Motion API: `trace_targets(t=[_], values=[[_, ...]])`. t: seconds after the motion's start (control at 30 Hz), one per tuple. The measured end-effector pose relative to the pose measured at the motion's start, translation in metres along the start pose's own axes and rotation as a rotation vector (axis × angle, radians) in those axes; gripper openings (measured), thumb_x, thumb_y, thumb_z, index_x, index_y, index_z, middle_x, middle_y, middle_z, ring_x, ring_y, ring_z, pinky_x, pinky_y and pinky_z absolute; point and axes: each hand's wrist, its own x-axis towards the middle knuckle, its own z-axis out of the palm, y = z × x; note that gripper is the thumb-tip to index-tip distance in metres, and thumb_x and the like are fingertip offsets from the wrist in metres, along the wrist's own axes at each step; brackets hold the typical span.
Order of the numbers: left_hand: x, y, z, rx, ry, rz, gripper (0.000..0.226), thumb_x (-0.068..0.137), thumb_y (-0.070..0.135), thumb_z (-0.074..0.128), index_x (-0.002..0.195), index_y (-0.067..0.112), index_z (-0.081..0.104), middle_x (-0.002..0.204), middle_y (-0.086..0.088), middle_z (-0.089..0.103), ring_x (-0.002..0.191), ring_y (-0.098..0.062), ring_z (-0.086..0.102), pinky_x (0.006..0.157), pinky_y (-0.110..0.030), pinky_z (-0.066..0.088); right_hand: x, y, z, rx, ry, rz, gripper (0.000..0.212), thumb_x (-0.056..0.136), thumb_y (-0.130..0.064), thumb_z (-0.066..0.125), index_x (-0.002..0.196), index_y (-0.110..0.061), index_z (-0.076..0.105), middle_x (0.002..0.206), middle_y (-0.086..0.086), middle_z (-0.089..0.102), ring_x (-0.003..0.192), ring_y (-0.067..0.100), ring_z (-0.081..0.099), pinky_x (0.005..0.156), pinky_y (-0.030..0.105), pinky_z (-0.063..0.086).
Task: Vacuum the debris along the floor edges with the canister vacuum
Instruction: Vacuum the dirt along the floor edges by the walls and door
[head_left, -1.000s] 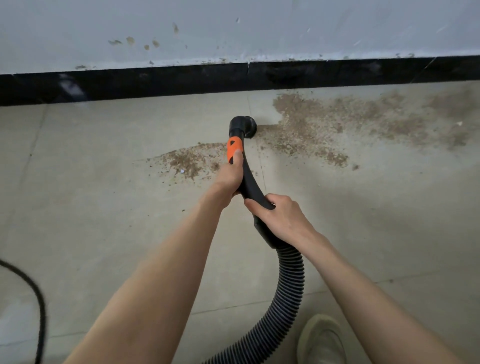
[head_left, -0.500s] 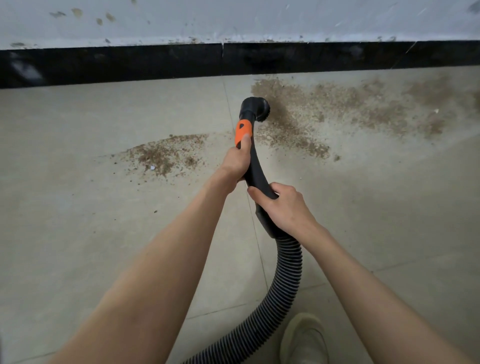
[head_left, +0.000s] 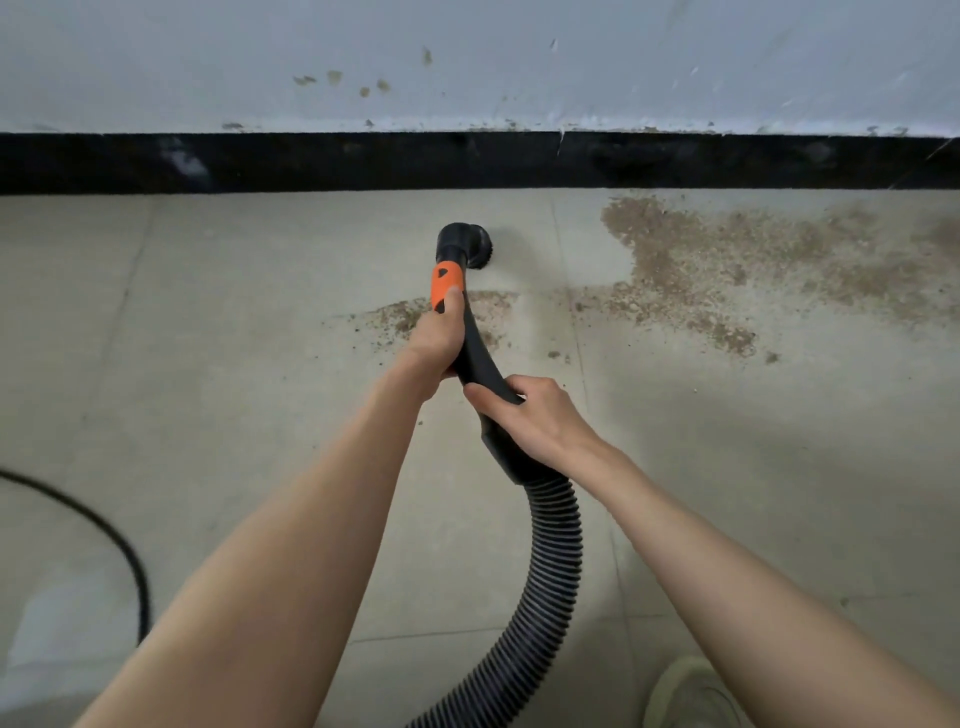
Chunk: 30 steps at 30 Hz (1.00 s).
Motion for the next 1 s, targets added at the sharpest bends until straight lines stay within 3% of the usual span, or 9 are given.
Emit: trace_targets(t=[0.4, 0.63, 0.73, 0.87, 1.0], values=[[-0.024, -0.043, -0.113, -0.246, 0.266, -0.096, 0.059, 0.096, 0.054, 0.036, 0.126, 0.005, 0.045, 0.105, -0.008, 0.054, 0.095, -0.023, 0.055, 0.079, -0.035, 0.047, -0.005, -0.054, 0.079, -0.020, -0.281, -0.099, 0.039, 0.086, -0.053, 0.061, 0.069, -0.018, 0.059, 0.071, -0.003, 0.066, 0.068, 0.017, 0.064, 0.068, 0.030, 0.048], [-0.033, -0.072, -0.138, -0.411, 0.279, -0.113, 0.070, 0.088, 0.065, 0.043, 0.127, 0.008, 0.047, 0.089, -0.001, 0.052, 0.079, -0.018, 0.053, 0.066, -0.031, 0.045, -0.026, -0.056, 0.101, -0.261, -0.277, -0.170, 0.041, 0.087, -0.057, 0.056, 0.072, -0.019, 0.052, 0.081, 0.003, 0.068, 0.077, 0.025, 0.065, 0.067, 0.035, 0.048], [-0.031, -0.079, -0.138, -0.412, 0.298, -0.149, 0.076, 0.087, 0.066, 0.043, 0.132, 0.005, 0.046, 0.105, -0.006, 0.058, 0.095, -0.024, 0.058, 0.075, -0.033, 0.048, -0.033, -0.051, 0.101, -0.324, -0.283, -0.174, 0.040, 0.088, -0.059, 0.055, 0.076, -0.020, 0.051, 0.085, 0.003, 0.068, 0.078, 0.025, 0.065, 0.065, 0.033, 0.046], [-0.036, -0.078, -0.130, -0.378, 0.359, -0.192, 0.075, 0.086, 0.069, 0.043, 0.126, 0.006, 0.049, 0.099, -0.005, 0.057, 0.092, -0.023, 0.056, 0.081, -0.036, 0.049, -0.041, -0.051, 0.092, -0.344, -0.323, -0.142, 0.040, 0.088, -0.060, 0.054, 0.081, -0.020, 0.053, 0.086, 0.003, 0.069, 0.079, 0.024, 0.066, 0.069, 0.035, 0.050], [-0.050, -0.065, -0.122, -0.363, 0.300, -0.247, 0.079, 0.083, 0.073, 0.039, 0.127, 0.009, 0.048, 0.119, -0.009, 0.059, 0.105, -0.026, 0.057, 0.090, -0.039, 0.050, -0.046, -0.059, 0.076, -0.326, -0.334, -0.086, 0.039, 0.088, -0.059, 0.055, 0.084, -0.020, 0.056, 0.086, 0.001, 0.070, 0.080, 0.022, 0.067, 0.074, 0.036, 0.053]])
